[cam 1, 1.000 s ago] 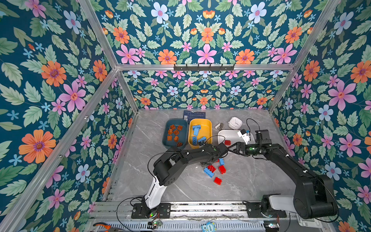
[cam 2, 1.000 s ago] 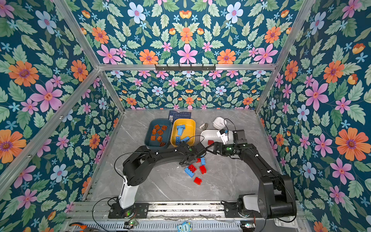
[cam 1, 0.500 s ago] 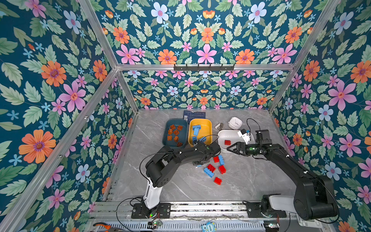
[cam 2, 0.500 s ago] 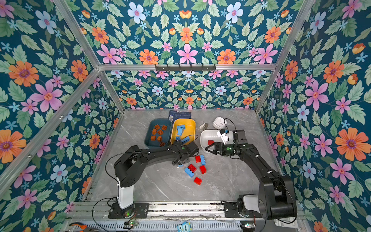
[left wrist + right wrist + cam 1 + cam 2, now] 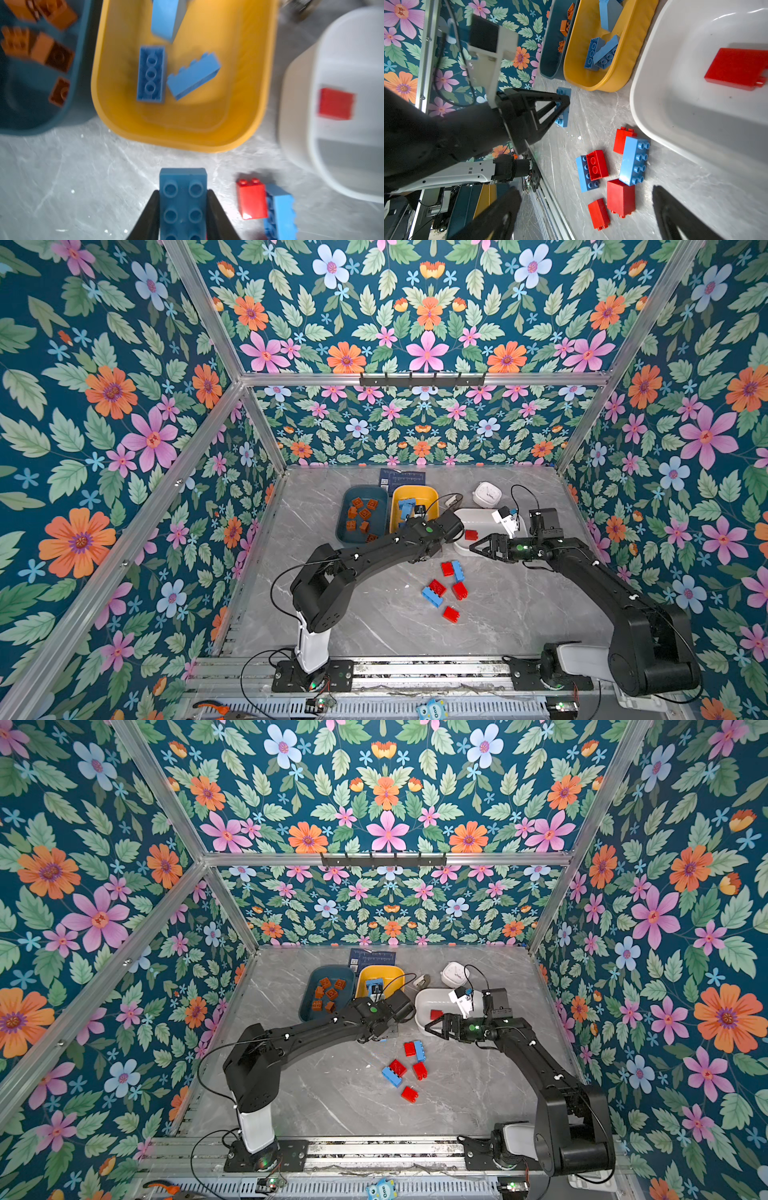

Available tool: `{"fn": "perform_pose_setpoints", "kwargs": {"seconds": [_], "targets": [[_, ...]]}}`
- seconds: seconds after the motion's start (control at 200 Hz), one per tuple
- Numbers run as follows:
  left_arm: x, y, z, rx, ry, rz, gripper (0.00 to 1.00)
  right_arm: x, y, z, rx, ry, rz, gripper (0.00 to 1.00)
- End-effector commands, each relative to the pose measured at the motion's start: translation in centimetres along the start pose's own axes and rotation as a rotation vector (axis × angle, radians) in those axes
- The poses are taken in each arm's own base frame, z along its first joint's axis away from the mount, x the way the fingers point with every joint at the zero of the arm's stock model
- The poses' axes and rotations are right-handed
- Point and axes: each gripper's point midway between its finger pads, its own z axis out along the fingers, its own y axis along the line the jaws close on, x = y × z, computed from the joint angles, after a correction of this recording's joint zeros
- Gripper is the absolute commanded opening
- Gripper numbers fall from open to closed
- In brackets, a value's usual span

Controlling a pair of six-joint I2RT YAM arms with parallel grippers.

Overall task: Sort the legos into containers by color
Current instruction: Place the lego in the container.

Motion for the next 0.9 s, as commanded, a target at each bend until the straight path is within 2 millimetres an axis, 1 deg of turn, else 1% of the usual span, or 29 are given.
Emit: {"fn": "perform_pose_setpoints", "kwargs": {"seconds": [0.0, 0.1, 0.15, 0.195, 0.28, 0.34, 0.395, 0.455, 0.53, 0.61, 0.69, 0.81, 0.895], "targets": [[-2.9, 0.6, -0.9, -0.032, -0.058, 0.137, 0.32, -0.6, 0.6, -0.1, -0.016, -0.010, -0.015, 0.99], [-6.1, 0.7, -0.3, -0.025, -0.098, 0.181, 0.32, -0.8, 0.8, -0.2, -0.018, -0.017, -0.020, 0.99], [-7.7, 0.9, 0.4, -0.023, -0.113, 0.196, 0.31, -0.9, 0.8, -0.3, -0.018, -0.022, -0.020, 0.99], [-9.1, 0.7, 1.1, 0.015, -0.125, 0.202, 0.31, -1.0, 0.9, -0.3, -0.019, -0.024, -0.021, 0.99], [-11.6, 0.9, 2.6, 0.039, -0.167, 0.223, 0.31, -1.2, 1.0, -0.4, -0.015, -0.030, -0.021, 0.99], [-12.7, 1.3, 4.2, 0.036, -0.166, 0.228, 0.31, -1.3, 1.0, -0.4, -0.011, -0.036, -0.023, 0.99], [-13.6, 1.2, 5.6, 0.051, -0.155, 0.230, 0.30, -1.4, 0.9, -0.5, -0.004, -0.041, -0.023, 0.99], [-14.2, 1.1, 7.1, 0.072, -0.146, 0.221, 0.30, -1.5, 0.9, -0.5, 0.000, -0.044, -0.024, 0.99], [-14.5, 0.4, 8.5, 0.121, -0.133, 0.220, 0.30, -1.7, 0.9, -0.5, 0.005, -0.046, -0.025, 0.99], [-15.0, -0.2, 9.5, 0.142, -0.139, 0.221, 0.30, -1.9, 0.9, -0.5, 0.006, -0.047, -0.026, 0.99], [-14.9, -0.9, 10.5, 0.177, -0.119, 0.219, 0.30, -2.0, 0.9, -0.5, 0.007, -0.044, -0.026, 0.99], [-14.2, -1.3, 11.6, 0.200, -0.081, 0.217, 0.36, -2.0, 0.8, -0.4, 0.009, -0.040, -0.023, 0.99], [-13.8, -1.0, 11.9, 0.202, -0.059, 0.214, 0.44, -2.1, 0.8, -0.4, 0.009, -0.037, -0.024, 0.99]]}}
